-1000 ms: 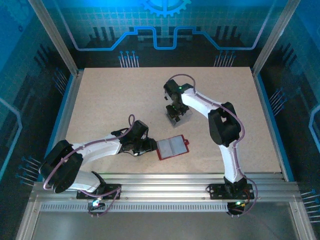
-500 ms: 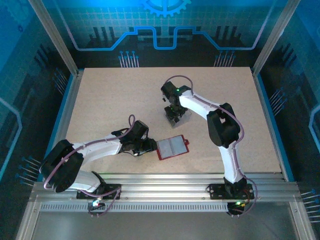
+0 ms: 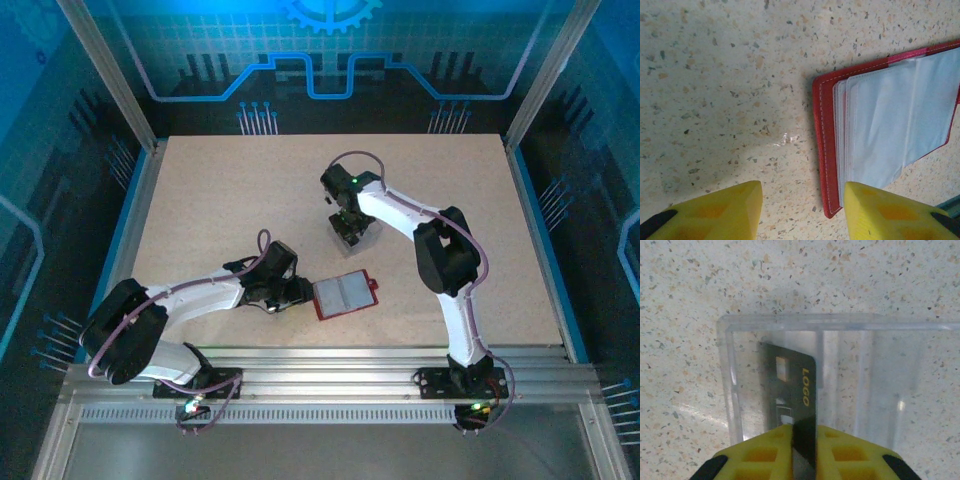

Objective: Put the credit cards into the card holder

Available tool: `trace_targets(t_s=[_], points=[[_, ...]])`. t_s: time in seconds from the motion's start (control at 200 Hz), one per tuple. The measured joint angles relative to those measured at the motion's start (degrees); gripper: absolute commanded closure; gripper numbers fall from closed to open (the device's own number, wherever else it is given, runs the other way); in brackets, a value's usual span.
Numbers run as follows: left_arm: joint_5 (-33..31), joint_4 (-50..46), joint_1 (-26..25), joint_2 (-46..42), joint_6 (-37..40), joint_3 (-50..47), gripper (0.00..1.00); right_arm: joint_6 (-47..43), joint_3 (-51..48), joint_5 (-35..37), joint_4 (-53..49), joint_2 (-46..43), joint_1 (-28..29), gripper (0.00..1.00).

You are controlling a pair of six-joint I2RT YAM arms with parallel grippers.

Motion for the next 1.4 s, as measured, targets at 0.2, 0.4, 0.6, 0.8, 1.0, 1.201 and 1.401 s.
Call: trace_targets(t_s=[0.2, 0.4, 0.6, 0.8, 1.0, 1.201, 1.401], points=[[0.0, 0.0, 0.0, 0.1, 0.0, 0.0, 0.52, 0.0, 0.7, 0.0, -2.2, 0.0, 0.1, 0.85], [0.0, -1.1, 0.0, 0.5, 0.3, 1.2, 0.51, 0.0, 1.2, -0.1, -3.4, 0.0, 0.1, 0.85], [-0.1, -2.3, 0.0, 0.5, 0.7, 4.4, 0.5, 0.0, 1.2, -3.7, -3.4, 0.0, -0.5, 0.83], [-0.2, -4.6, 0.3, 3.0, 2.2, 9.7, 0.5, 0.3, 0.6, -9.3, -2.6, -0.9, -2.5, 0.89], [0.5, -6.3, 4.1, 8.6, 3.3, 19.3, 0.52, 0.7, -1.0, -11.6, -1.7, -2.5, -3.5, 0.93], [0.9, -8.9, 5.6, 19.5, 6.1, 32.7, 0.53, 0.7, -1.6, -12.5, -1.4, -2.8, -3.5, 0.98], [1.8, -10.8, 6.9, 26.5, 6.7, 39.3, 0.54, 0.7, -1.7, -12.1, -1.5, -3.5, -3.6, 1.0]])
